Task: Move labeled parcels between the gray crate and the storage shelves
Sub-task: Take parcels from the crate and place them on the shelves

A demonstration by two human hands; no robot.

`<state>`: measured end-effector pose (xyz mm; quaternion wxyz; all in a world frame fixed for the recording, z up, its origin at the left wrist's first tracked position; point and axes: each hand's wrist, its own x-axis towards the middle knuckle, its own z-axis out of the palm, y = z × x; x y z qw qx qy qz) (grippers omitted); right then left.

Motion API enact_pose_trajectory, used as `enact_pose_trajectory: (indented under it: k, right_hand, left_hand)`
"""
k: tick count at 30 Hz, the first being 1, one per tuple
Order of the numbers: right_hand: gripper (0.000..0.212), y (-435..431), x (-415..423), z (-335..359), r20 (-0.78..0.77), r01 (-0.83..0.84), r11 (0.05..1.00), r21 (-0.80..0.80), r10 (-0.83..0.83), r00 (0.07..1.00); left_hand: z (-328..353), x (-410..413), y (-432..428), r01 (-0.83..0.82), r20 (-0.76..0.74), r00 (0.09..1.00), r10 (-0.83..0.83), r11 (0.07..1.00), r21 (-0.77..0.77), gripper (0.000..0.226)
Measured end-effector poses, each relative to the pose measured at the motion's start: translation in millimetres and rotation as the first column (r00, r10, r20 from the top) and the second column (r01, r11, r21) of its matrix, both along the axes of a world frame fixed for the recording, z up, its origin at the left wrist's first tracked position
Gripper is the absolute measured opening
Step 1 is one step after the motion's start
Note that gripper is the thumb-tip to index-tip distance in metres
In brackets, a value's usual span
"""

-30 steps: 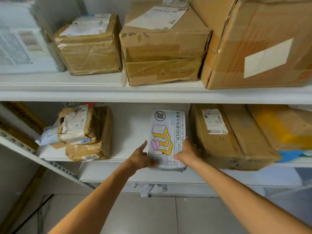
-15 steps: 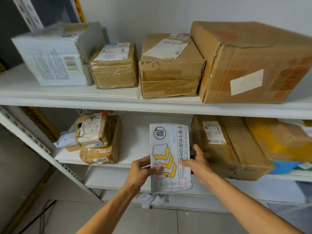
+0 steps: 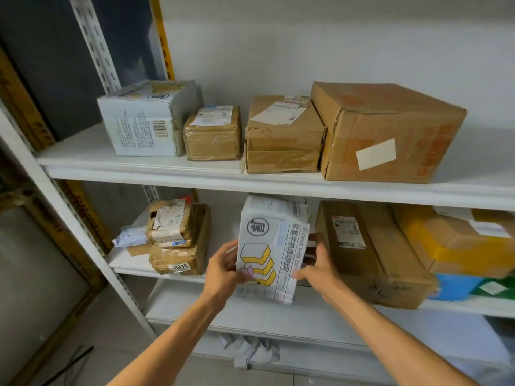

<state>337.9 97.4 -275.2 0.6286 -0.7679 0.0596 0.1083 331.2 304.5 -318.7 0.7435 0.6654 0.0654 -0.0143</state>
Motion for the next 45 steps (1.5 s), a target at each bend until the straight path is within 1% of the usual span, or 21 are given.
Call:
enact_pose_trajectory:
  k: [3, 6, 10, 12, 13, 15, 16, 18, 19, 21, 25, 27, 29, 30, 32, 35, 37, 38, 40, 42, 45]
  right_hand:
    - [0.066, 6.6, -3.4, -14.3, 0.084, 0.082, 0.996, 0.027, -0.084, 0.993]
    - [0.058, 6.8, -8.8, -23.8, 0.195, 0.081, 0.997, 0.004, -0.08, 0.978]
    - [0.062, -1.1, -9.8, -27.3, 0.154, 0.012, 0.997, 0.073, -0.023, 0.988]
    - [0.056, -7.0, -3.8, -26.5, 0.087, 0.07, 0.987, 0.147, -0.084, 0.993]
    - [0.05, -10.3, 0.3, -25.1, 0.02, 0.133, 0.963, 0.233, -0.142, 0.99]
    - [0.031, -14.6, 8.2, -20.6, -0.18, 0.3, 0.839, 0.454, -0.244, 0.953]
    - [0.027, -16.5, 10.5, -19.3, -0.267, 0.377, 0.775, 0.507, -0.275, 0.924]
    - [0.029, -20.0, 11.8, -22.3, -0.338, 0.442, 0.725, 0.528, -0.298, 0.893]
    - [0.027, -19.6, 10.4, -23.8, -0.352, 0.439, 0.729, 0.526, -0.284, 0.892]
    - [0.023, -16.9, 7.8, -33.3, -0.336, 0.377, 0.786, 0.49, -0.229, 0.914]
    - [0.015, -15.4, 1.3, -41.7, -0.261, 0.25, 0.895, 0.369, -0.159, 0.952]
    - [0.047, -16.2, -1.6, -41.4, -0.175, 0.104, 0.929, 0.355, -0.044, 0.984]
    - [0.072, -12.8, -8.7, -39.3, -0.066, -0.031, 0.963, 0.268, 0.05, 0.997]
    - [0.08, -10.1, -12.3, -38.7, -0.016, -0.077, 0.979, 0.19, 0.082, 0.997]
    - [0.08, -5.4, -18.3, -38.0, 0.065, -0.154, 0.984, 0.089, 0.149, 0.987]
    - [0.085, -4.0, -20.5, -33.7, 0.167, -0.259, 0.966, 0.004, 0.255, 0.953]
    - [0.09, -7.4, -15.6, -29.6, 0.198, -0.256, 0.967, -0.009, 0.252, 0.947]
    - [0.088, -8.7, -11.5, -27.4, 0.2, -0.239, 0.971, 0.007, 0.233, 0.952]
    - [0.073, -10.1, -3.4, -22.3, 0.181, -0.222, 0.973, 0.057, 0.209, 0.961]
    - [0.064, -9.0, 3.3, -13.8, 0.168, -0.209, 0.976, 0.06, 0.197, 0.966]
    - [0.063, -4.1, 8.4, 0.6, 0.138, -0.16, 0.987, 0.011, 0.157, 0.978]
  left_hand:
    - [-10.8, -10.6, -7.4, -0.098, 0.003, 0.995, 0.098, 0.993, -0.065, 0.065]
    - [-19.7, -21.6, -11.7, -0.144, -0.016, 0.99, 0.143, 0.987, -0.077, 0.064]
    - [-25.2, -31.6, -13.0, -0.153, 0.005, 0.988, 0.153, 0.986, -0.066, 0.07]
    - [-22.6, -39.8, -16.3, -0.133, 0.046, 0.99, 0.132, 0.991, 0.006, 0.074]
    - [-19.6, -46.5, -18.9, -0.128, 0.079, 0.989, 0.122, 0.988, 0.083, 0.077]
    - [-15.2, -62.3, -24.1, -0.152, 0.177, 0.979, 0.101, 0.94, 0.304, 0.085]
    - [-14.4, -70.4, -27.0, -0.159, 0.233, 0.97, 0.067, 0.903, 0.4, 0.087]
    - [-15.7, -81.9, -34.8, -0.143, 0.299, 0.954, -0.012, 0.859, 0.492, 0.09]
    - [-16.9, -84.5, -38.6, -0.14, 0.317, 0.948, -0.031, 0.854, 0.501, 0.09]
    - [-18.2, -83.8, -43.1, -0.132, 0.326, 0.945, -0.035, 0.87, 0.475, 0.088]
    - [-6.0, -65.7, -26.6, -0.042, 0.158, 0.987, 0.012, 0.981, 0.189, 0.063]
    - [-3.6, -52.8, -13.6, 0.012, 0.056, 0.998, -0.011, 1.0, -0.006, 0.047]
    - [-5.2, -42.5, -2.6, 0.007, -0.099, 0.995, -0.032, 0.971, -0.238, 0.039]
    - [-6.7, -39.8, 2.4, -0.001, -0.171, 0.984, -0.058, 0.945, -0.327, 0.041]
    - [-11.8, -38.1, 12.5, -0.008, -0.267, 0.958, -0.108, 0.917, -0.399, 0.045]
    - [-15.6, -37.3, 23.9, 0.013, -0.301, 0.945, -0.127, 0.936, -0.353, 0.05]
    - [-11.4, -35.3, 29.0, 0.049, -0.268, 0.955, -0.128, 0.958, -0.282, 0.06]
    - [-7.2, -33.5, 30.1, 0.063, -0.254, 0.959, -0.123, 0.971, -0.233, 0.066]
    - [2.6, -29.2, 31.2, 0.088, -0.219, 0.968, -0.119, 0.985, -0.145, 0.081]
    - [14.2, -21.7, 27.2, 0.128, -0.178, 0.974, -0.141, 0.988, -0.082, 0.085]
    - [32.5, -10.2, 20.1, 0.161, -0.158, 0.975, -0.156, 0.987, 0.015, 0.087]
